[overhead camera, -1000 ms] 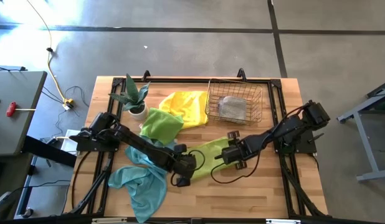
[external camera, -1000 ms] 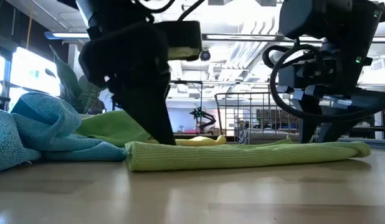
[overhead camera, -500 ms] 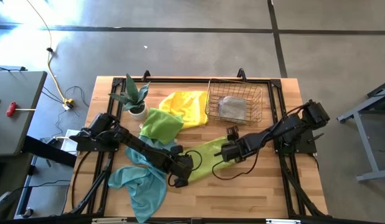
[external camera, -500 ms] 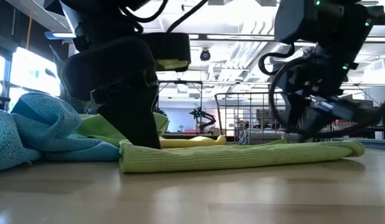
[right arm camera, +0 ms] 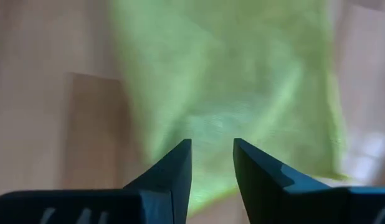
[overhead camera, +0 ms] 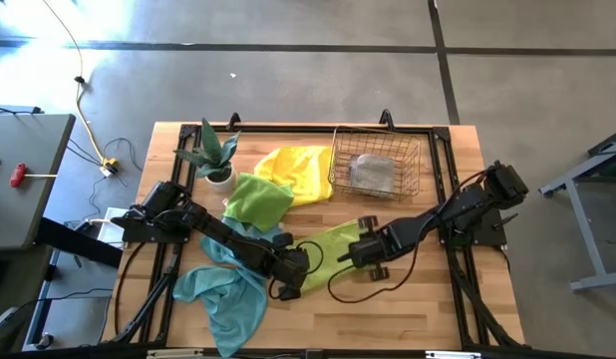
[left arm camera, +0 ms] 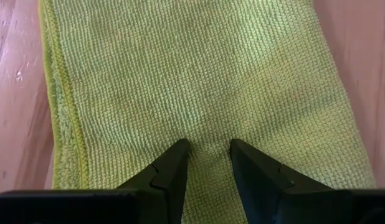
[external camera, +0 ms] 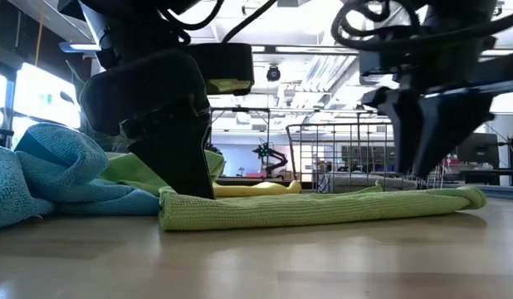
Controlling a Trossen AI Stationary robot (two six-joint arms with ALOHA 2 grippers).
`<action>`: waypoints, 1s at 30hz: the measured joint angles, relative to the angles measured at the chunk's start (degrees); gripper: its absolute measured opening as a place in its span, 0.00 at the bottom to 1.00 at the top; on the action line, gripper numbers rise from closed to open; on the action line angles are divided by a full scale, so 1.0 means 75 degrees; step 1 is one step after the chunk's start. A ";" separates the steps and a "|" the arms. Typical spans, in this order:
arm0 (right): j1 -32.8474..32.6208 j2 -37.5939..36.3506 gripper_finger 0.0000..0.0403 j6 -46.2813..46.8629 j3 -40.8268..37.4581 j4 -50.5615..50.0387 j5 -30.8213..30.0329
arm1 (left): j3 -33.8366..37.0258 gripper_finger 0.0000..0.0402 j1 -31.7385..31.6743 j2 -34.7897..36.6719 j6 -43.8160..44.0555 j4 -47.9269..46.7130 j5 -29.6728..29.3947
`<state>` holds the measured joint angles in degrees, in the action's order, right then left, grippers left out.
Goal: Fold microfiber towels
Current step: Fold the light green microfiber towel
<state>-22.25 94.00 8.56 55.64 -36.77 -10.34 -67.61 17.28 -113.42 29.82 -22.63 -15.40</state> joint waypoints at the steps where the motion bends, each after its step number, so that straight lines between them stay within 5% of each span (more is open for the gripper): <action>1: -0.0044 0.0000 0.27 0.0008 -0.0069 0.0104 0.0097 | 0.0000 0.29 0.0000 0.0000 0.0000 0.0000 -0.0003; 5: -0.0131 0.0000 0.27 0.0003 -0.0312 0.0107 0.0078 | 0.0003 0.29 0.0004 -0.0003 -0.0003 0.0000 0.0001; 16: 0.0317 0.0000 0.27 -0.0872 -0.0429 -0.0317 -0.1628 | 0.0003 0.29 0.0006 -0.0006 -0.0005 -0.0009 0.0135; 19: 0.0328 0.0000 0.27 -0.0713 -0.0063 -0.0209 -0.1325 | 0.0006 0.29 0.0006 -0.0009 -0.0003 -0.0012 0.0134; 25: 0.0147 0.0000 0.27 -0.0417 0.0001 0.1370 0.0627 | 0.0006 0.29 0.0006 -0.0012 -0.0003 -0.0015 0.0143; 30: 0.0056 0.0000 0.27 -0.0456 -0.0153 0.1152 0.0460 | 0.0009 0.29 0.0006 -0.0012 -0.0005 -0.0020 0.0153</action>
<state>-21.83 94.00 5.14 54.49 -28.13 -6.89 -67.55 17.32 -113.51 29.78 -22.78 -14.25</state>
